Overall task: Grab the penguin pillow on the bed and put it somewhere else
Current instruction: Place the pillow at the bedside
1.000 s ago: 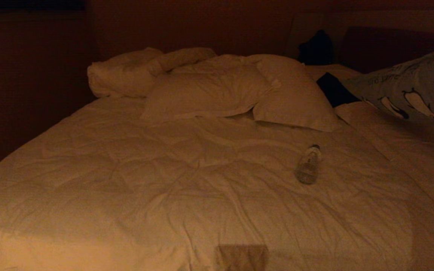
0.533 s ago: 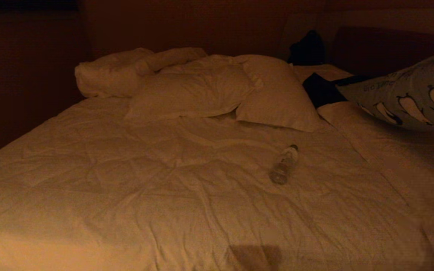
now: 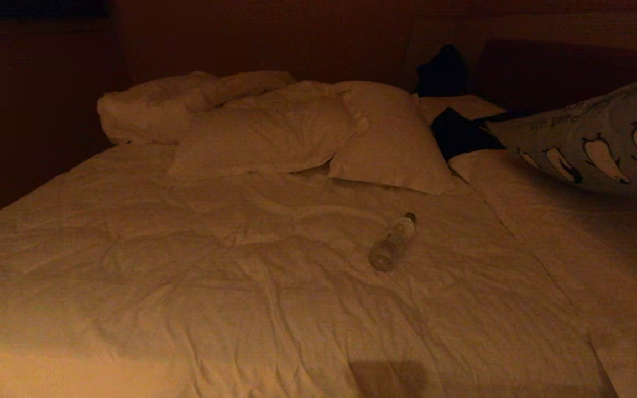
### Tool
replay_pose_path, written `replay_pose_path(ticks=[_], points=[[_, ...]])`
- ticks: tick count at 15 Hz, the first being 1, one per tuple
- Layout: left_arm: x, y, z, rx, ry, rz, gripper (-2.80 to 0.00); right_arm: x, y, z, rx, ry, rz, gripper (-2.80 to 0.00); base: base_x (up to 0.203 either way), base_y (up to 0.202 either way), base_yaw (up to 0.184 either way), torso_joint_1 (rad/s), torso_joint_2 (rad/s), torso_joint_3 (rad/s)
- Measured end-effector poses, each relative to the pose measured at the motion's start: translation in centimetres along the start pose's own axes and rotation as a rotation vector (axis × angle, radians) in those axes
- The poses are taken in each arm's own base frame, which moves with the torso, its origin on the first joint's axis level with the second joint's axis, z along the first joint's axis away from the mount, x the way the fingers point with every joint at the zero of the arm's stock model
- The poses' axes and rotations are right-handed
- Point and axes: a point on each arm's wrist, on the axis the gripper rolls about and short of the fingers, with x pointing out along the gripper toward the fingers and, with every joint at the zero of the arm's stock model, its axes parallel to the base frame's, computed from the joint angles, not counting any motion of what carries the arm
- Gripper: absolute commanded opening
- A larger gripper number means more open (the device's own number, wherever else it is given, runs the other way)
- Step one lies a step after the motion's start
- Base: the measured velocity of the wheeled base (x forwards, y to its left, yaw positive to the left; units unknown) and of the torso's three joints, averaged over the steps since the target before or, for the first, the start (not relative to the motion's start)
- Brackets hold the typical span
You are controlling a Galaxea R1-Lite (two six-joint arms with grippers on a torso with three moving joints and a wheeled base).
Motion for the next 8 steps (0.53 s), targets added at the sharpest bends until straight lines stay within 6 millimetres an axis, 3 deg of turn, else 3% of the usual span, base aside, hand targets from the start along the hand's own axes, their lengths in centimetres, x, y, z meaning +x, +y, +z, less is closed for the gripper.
replay_pose_path(ticks=[8], points=[[0.0, 0.0, 0.0, 0.0, 0.0, 0.0, -2.8, -0.6, 1.5, -1.2, -0.077, 0.057, 0.047, -2.8, 0.0, 0.0, 0.0, 0.0, 0.0, 0.0]])
